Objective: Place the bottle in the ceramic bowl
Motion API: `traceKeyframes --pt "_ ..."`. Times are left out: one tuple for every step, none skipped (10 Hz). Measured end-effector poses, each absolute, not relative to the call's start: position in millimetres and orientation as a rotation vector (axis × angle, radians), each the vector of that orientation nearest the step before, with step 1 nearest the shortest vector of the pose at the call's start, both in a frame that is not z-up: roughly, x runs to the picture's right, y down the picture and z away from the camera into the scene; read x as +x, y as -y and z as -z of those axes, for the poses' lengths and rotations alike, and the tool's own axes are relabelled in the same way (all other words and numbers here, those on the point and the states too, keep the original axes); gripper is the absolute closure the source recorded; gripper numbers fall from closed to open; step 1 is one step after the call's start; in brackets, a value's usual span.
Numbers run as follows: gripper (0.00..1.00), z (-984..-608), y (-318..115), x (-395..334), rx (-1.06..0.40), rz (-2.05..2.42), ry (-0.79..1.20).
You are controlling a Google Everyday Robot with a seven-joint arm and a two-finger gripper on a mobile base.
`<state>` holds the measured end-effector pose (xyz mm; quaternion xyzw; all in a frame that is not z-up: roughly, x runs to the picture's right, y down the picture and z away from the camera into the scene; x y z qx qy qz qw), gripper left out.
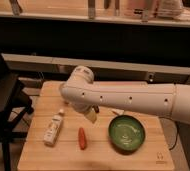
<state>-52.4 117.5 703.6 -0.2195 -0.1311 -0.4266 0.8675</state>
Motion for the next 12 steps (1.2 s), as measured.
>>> traceKeyframes --pt "0.20 -706.0 -120.0 -62.2 -0.452 0.920 0.290" --pt "0.20 -707.0 -120.0 -66.7 -0.449 0.932 0.297" --pt "0.20 -708.2 -120.2 -72.1 -0.444 0.954 0.306" --pt "0.20 -708.6 -121.8 -79.2 -0.442 0.973 0.318" --pt "0.20 -709.1 -122.2 -86.1 -0.437 0.991 0.327" --pt "0.20 -709.6 -121.9 -85.1 -0.435 0.998 0.329" --pt "0.20 -710.9 -122.5 -88.5 -0.432 1.019 0.339" --pt "0.20 -711.9 -122.4 -95.1 -0.428 1.035 0.347" --pt "0.20 -713.0 -122.9 -104.3 -0.423 1.057 0.358" --pt "0.20 -714.3 -123.1 -106.6 -0.423 1.075 0.365" --pt "0.20 -715.8 -123.1 -107.7 -0.428 1.094 0.366" --pt "0.20 -716.1 -124.1 -114.2 -0.428 1.107 0.378"
